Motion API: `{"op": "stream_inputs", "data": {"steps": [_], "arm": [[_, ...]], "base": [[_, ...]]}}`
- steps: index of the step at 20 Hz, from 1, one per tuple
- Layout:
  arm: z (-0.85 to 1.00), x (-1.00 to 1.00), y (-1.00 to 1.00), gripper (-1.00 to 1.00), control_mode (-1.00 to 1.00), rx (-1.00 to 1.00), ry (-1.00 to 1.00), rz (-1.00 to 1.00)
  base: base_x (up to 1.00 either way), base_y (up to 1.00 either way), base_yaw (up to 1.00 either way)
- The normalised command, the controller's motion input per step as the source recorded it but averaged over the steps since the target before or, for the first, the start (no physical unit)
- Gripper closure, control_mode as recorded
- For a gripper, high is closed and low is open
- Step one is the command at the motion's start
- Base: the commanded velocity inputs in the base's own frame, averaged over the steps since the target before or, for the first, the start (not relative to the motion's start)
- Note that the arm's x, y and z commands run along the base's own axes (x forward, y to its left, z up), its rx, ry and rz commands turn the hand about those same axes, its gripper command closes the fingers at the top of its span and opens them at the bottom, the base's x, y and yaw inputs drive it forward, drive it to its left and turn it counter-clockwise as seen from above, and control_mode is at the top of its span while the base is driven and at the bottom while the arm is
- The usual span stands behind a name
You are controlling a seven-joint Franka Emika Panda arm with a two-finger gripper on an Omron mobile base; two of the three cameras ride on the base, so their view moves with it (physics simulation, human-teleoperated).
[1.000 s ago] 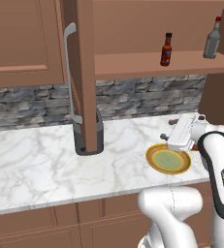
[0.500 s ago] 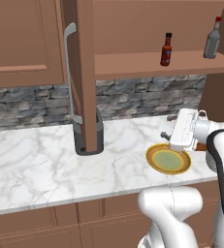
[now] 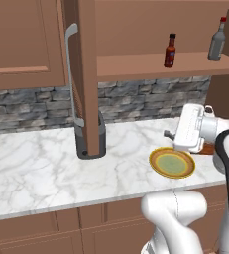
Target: Pick the fish from the plate and place it on the cutting board. Then pick the condiment bottle from the cabinet and place it next to the cutting board.
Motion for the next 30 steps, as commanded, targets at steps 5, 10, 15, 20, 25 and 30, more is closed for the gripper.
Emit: {"op": "stream_inputs", "data": {"steps": [5, 10, 15, 20, 25, 30], "arm": [[0.25, -0.22, 0.1, -1.0, -1.0, 0.0, 0.0, 0.0], [0.28, -0.09, 0.02, -1.0, -1.0, 0.0, 0.0, 0.0], [0.23, -0.02, 0.0, -1.0, -1.0, 0.0, 0.0, 0.0], [0.21, 0.0, 0.0, -1.0, -1.0, 0.0, 0.0, 0.0], [0.11, 0.05, 0.0, -1.0, -1.0, 0.0, 0.0, 0.0], [0.04, 0.16, -0.02, -1.0, -1.0, 0.0, 0.0, -0.03]], "base": [[0.0, 0.0, 0.0], [0.0, 0.0, 0.0], [0.0, 0.0, 0.0], [0.0, 0.0, 0.0], [0.0, 0.0, 0.0], [0.0, 0.0, 0.0]]}}
